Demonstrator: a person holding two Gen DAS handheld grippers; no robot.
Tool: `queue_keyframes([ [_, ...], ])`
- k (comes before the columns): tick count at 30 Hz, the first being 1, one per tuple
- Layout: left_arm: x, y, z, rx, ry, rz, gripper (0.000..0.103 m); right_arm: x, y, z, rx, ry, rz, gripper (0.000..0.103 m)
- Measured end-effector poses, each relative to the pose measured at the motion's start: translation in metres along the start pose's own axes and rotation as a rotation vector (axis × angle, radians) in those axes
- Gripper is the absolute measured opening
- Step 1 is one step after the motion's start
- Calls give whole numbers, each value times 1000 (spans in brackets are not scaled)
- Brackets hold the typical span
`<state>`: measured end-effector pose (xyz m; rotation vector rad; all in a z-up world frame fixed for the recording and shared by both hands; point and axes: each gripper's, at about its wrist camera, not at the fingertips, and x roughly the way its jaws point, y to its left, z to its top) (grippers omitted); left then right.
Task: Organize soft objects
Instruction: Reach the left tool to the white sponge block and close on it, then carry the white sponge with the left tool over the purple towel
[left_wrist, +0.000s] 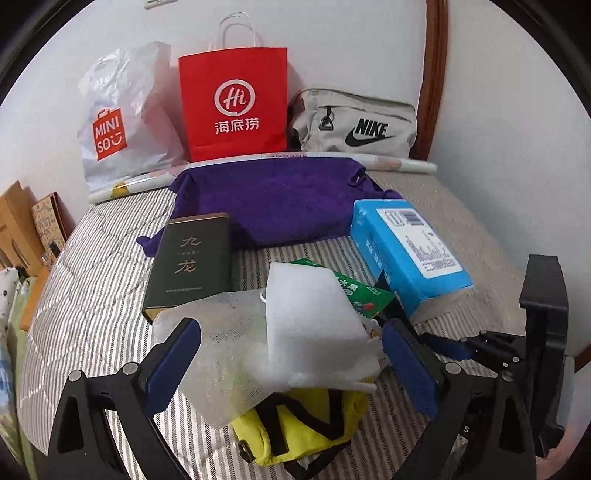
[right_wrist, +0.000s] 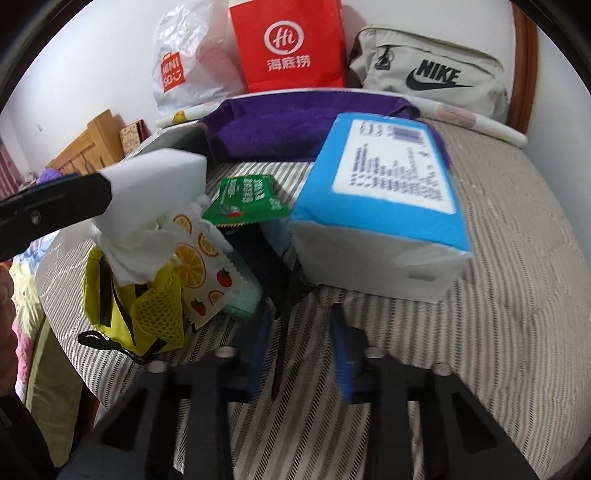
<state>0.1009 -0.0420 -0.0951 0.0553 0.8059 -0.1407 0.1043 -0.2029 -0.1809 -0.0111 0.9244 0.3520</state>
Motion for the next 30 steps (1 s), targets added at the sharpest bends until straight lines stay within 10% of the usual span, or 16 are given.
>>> queue_keyframes([
  [9, 18, -9, 1, 50, 29, 52, 99, -10, -2, -8, -33, -30, 47, 6],
  [15, 24, -5, 2, 52, 32, 37, 49, -22, -10, -12, -8, -27, 76, 6],
  [30, 11, 15, -5, 11, 5, -17, 48, -4, 0, 4, -31, -18, 64, 3],
])
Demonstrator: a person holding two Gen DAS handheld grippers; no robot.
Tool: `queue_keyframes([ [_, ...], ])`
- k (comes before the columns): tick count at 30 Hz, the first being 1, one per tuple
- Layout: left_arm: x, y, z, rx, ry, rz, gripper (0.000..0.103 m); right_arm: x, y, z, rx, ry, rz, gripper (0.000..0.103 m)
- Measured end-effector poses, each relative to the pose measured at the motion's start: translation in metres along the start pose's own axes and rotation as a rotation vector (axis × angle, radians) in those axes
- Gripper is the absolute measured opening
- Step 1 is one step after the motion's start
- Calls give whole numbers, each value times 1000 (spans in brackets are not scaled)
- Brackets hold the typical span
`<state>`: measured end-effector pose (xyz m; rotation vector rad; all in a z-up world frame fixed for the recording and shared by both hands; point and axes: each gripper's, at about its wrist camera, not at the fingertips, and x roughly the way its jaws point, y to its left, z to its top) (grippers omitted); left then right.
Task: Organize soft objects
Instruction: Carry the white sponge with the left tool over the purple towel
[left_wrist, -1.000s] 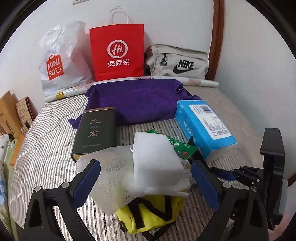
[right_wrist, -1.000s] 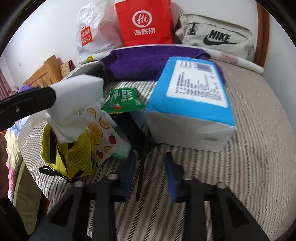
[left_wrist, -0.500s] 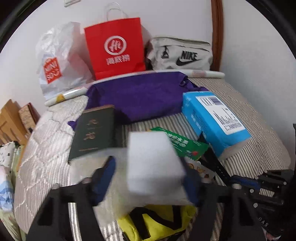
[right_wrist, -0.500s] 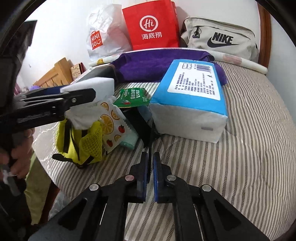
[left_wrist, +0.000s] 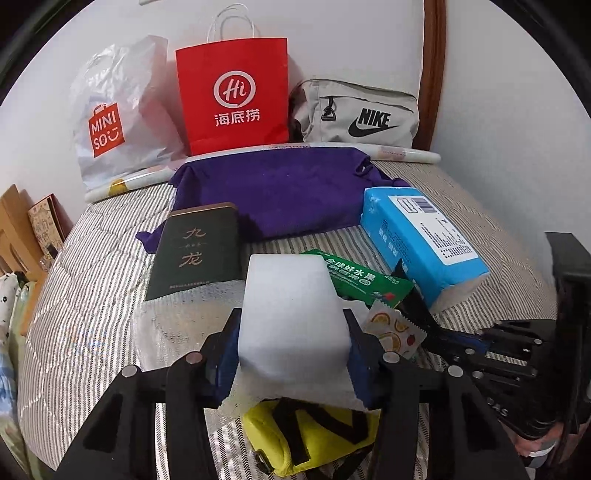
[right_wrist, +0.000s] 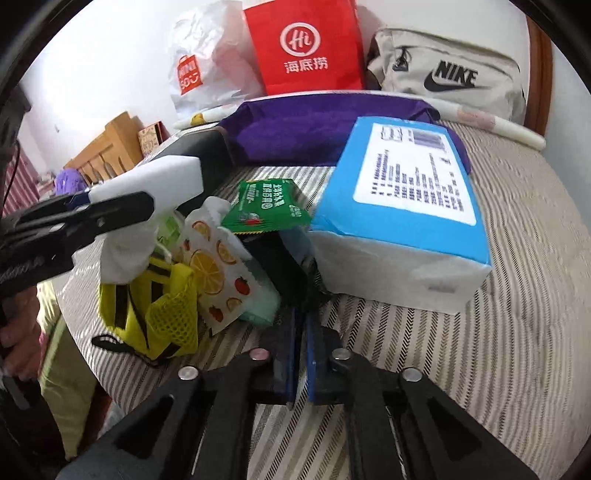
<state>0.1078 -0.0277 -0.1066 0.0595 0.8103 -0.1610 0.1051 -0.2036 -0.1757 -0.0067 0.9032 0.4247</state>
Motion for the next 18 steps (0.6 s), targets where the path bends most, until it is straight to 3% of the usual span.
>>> queue_keyframes([
  [9, -13, 6, -6, -3, -24, -5, 48, -34, -6, -27, -4, 30, -20, 3],
  [18, -30, 32, -16, -47, -29, 36, 48, -5, -15, -14, 32, 35, 12, 7],
])
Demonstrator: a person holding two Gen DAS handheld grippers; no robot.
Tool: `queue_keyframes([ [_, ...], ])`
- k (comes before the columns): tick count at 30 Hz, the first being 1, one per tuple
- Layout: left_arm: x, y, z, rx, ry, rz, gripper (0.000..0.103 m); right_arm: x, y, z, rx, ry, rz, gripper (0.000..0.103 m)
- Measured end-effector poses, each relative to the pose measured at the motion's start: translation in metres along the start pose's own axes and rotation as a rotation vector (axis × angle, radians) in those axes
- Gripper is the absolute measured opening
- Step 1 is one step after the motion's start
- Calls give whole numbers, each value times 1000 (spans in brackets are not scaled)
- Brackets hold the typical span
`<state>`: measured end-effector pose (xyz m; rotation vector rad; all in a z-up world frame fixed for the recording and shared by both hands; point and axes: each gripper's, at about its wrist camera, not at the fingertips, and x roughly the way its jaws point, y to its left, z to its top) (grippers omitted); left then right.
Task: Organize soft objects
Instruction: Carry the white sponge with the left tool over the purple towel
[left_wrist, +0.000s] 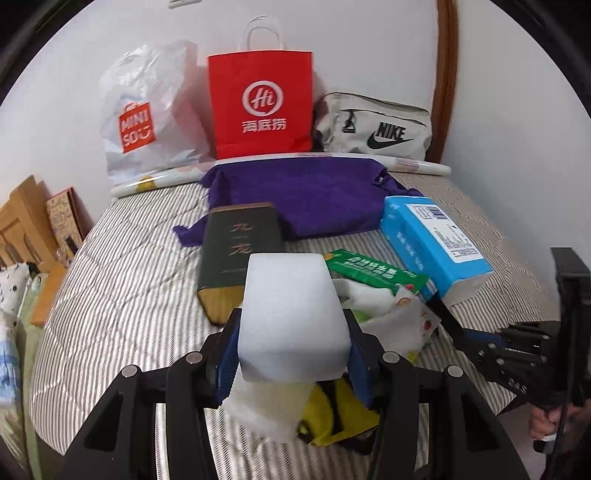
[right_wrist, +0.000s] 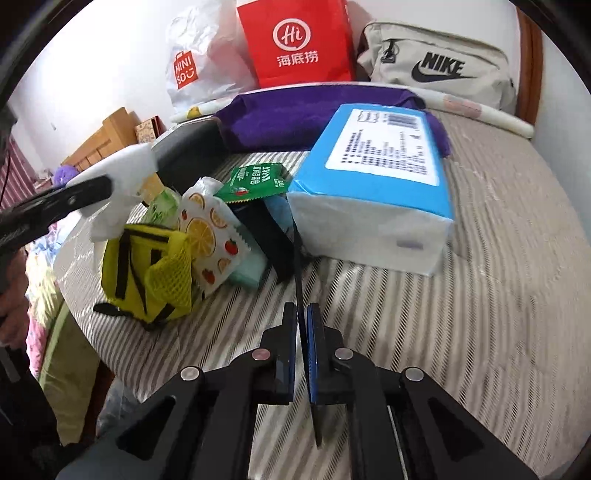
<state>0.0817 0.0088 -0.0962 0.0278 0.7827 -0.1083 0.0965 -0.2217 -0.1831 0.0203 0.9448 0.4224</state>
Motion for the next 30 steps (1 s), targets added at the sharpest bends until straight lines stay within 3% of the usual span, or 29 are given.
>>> queue_keyframes([
  [4, -1, 18, -4, -38, 2, 16, 48, 8, 1, 4, 0, -13, 10, 4],
  [10, -2, 39, -9, -83, 3, 21, 48, -11, 1, -4, -8, -31, -9, 3],
  [16, 4, 57, -18, -106, 32, 46, 48, -22, -8, -14, 17, -21, -85, 3],
  [24, 30, 63, -33, -119, 91, 25, 48, -18, -20, -19, 57, 1, -111, 3],
  [30, 40, 69, -41, -130, 90, 2, 49, -15, -21, -17, 69, 1, -112, 4],
])
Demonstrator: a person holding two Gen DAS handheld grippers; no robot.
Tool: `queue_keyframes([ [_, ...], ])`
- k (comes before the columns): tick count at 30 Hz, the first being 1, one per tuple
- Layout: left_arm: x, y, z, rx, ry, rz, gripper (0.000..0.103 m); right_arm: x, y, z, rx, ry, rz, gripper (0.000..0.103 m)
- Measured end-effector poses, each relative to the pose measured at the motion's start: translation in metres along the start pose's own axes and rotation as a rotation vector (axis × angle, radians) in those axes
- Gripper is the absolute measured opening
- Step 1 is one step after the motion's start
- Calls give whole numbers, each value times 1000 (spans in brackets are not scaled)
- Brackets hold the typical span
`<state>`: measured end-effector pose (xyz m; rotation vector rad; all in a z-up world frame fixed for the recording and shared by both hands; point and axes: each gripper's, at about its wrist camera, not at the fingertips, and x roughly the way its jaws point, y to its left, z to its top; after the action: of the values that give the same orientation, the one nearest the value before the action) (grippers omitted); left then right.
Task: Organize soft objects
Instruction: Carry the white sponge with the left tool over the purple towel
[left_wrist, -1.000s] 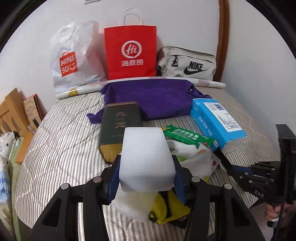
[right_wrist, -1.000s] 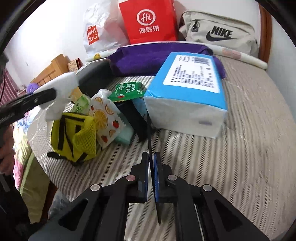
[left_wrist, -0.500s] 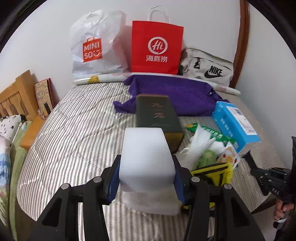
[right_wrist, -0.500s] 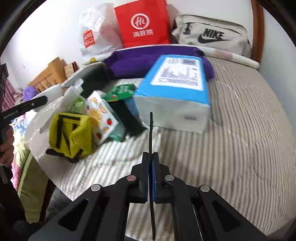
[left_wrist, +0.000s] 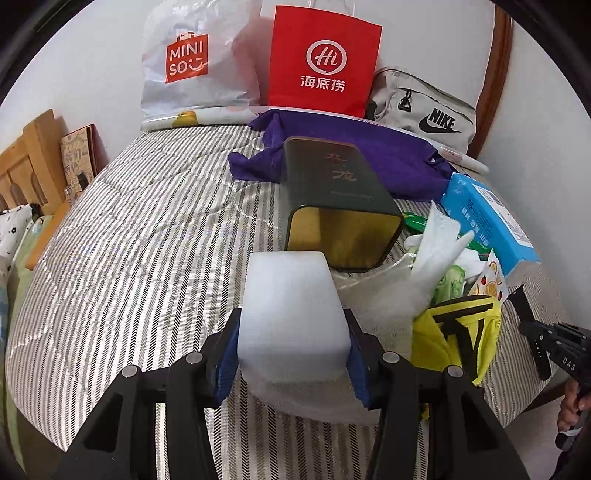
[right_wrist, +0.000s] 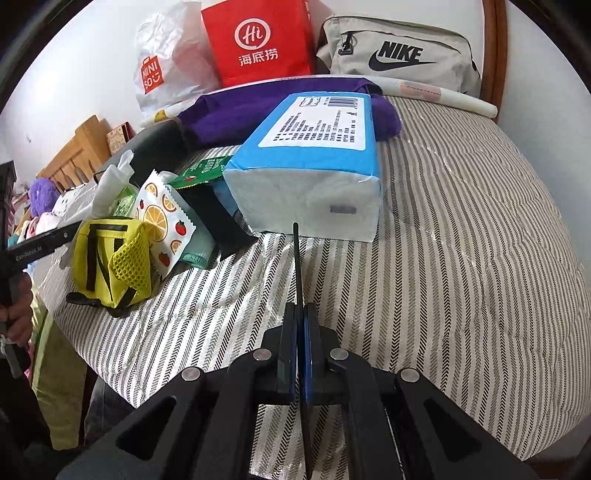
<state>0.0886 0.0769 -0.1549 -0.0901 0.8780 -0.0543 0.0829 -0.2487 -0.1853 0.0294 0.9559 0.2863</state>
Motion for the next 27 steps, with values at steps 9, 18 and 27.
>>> queue_keyframes([
  [9, 1, 7, -7, 23, 4, -29, 47, -8, 1, 5, 5, 8, 13, 3],
  [18, -45, 18, 14, -7, -79, -60, 47, -47, 8, 22, -12, -50, 50, 3],
  [27, -51, 7, 67, -16, -95, -47, 48, -55, 6, 79, -29, -79, 45, 3],
])
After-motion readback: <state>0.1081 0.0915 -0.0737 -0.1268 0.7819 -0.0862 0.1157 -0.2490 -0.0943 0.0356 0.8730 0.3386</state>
